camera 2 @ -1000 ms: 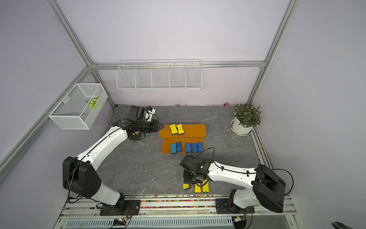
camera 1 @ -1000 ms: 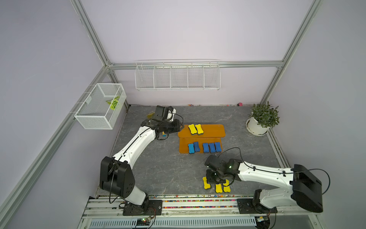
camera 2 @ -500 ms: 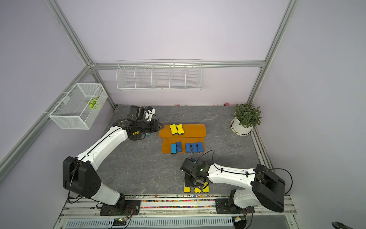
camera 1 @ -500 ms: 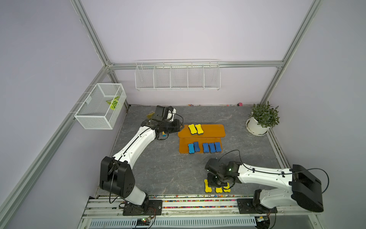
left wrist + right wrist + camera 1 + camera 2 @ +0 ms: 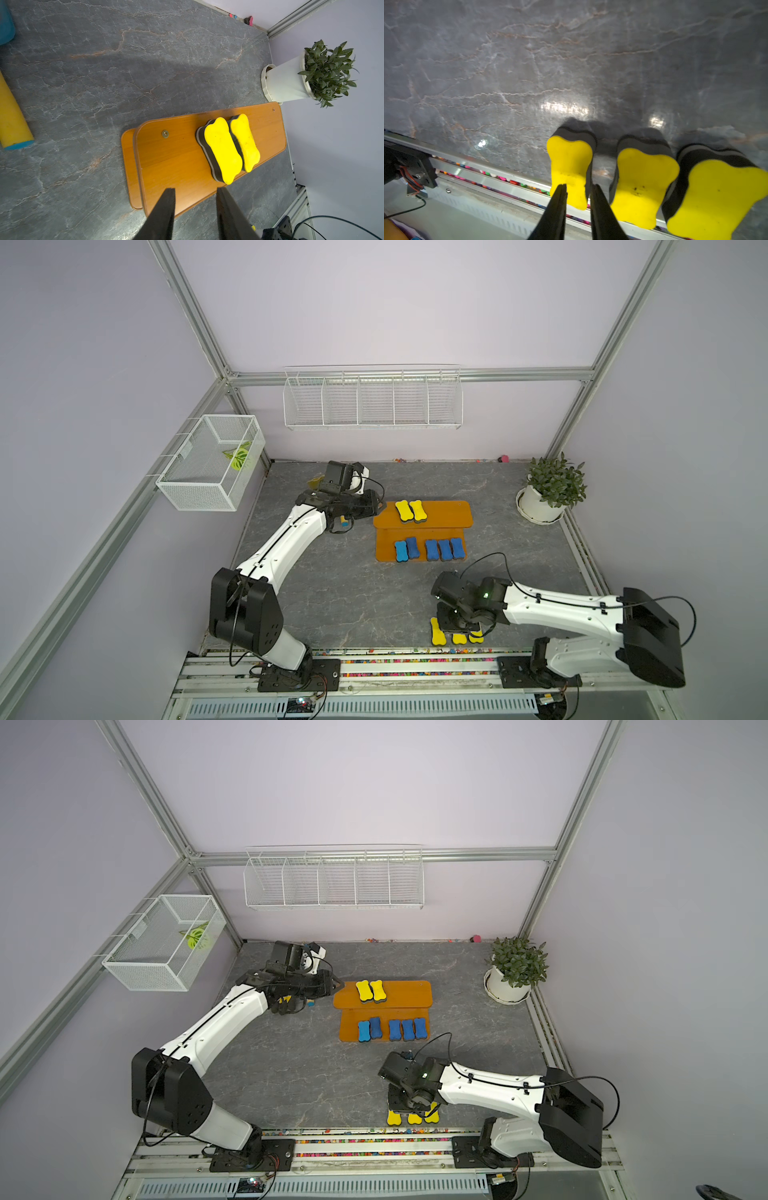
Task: Remove the whiteboard erasers from the shelf
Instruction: Place the whiteboard eraser at the center of the board, then pick up the whiteboard eraser from the shelf.
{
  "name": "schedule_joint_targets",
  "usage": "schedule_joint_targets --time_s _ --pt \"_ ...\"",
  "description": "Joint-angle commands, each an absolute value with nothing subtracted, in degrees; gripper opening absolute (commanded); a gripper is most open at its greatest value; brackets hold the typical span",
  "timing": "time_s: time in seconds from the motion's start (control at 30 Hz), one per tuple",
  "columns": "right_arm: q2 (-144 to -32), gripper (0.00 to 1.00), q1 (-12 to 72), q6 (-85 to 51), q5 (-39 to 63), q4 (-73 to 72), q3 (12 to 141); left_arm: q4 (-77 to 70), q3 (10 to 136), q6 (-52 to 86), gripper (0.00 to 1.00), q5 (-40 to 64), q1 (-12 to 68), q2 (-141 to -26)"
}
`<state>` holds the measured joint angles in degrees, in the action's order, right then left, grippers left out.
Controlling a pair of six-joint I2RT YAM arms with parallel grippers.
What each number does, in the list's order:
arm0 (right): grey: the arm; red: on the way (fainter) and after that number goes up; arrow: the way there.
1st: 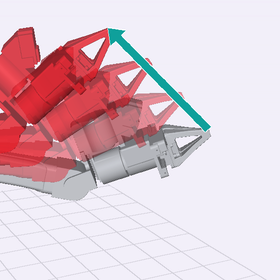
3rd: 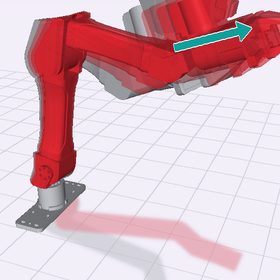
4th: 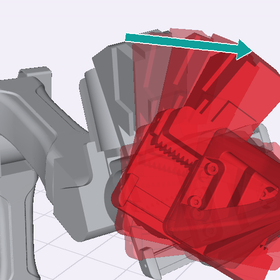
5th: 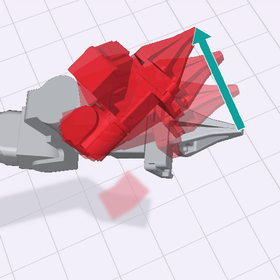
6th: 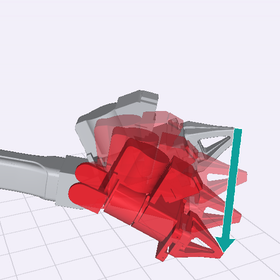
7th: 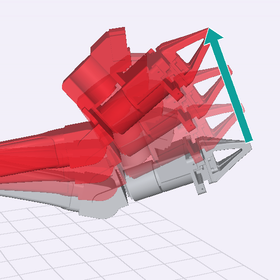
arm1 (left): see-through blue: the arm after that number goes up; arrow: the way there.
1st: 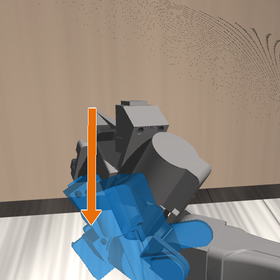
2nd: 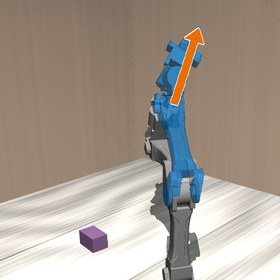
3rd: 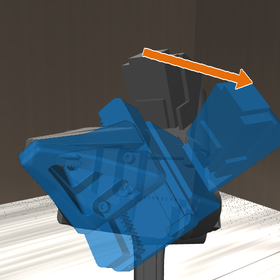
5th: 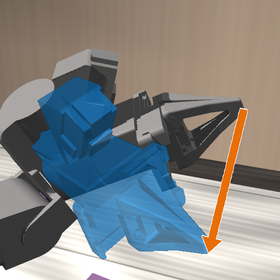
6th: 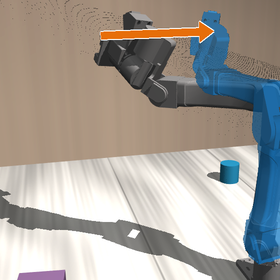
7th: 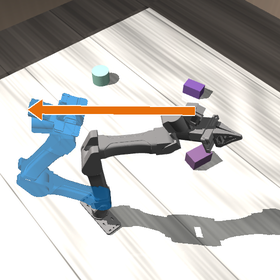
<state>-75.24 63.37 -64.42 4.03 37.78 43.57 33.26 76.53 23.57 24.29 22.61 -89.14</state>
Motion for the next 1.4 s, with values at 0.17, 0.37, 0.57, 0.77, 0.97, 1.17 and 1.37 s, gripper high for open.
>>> schedule_joint_targets --time_s 0.17,0.37,0.57,0.77,0.97,1.17,1.37 --pt "-77.2 0.3 60.8 -55.2 -0.2 49.6 56.4 32.4 76.8 25.1 0.39 26.9 22.4 -89.7" --pt "-79.8 0.3 52.2 -42.6 1.8 51.3 65.4 33.2 78.6 25.8 0.39 29.4 23.6 -91.8" --pt "-84.7 0.3 42.4 -32.2 5.9 50.8 75.7 34.1 79.4 26.7 0.39 29.5 23.9 -92.4" --pt "-90.1 0.3 34.9 -27.0 10.9 48.1 83.6 35.9 82.9 26.9 0.39 27.1 26.0 -94.6" --pt "-94.7 0.32 30.4 -24.0 15.8 45.0 88.9 37.4 85.7 26.9 0.39 23.3 27.2 -97.1" --pt "-100.3 0.35 27.5 -24.1 22.9 41.7 93.1 38.9 87.6 27.0 0.39 21.7 28.3 -99.0" --pt "-106.0 0.39 27.5 -23.0 22.6 44.5 99.1 39.7 88.6 26.5 0.39 20.0 28.3 -99.0"
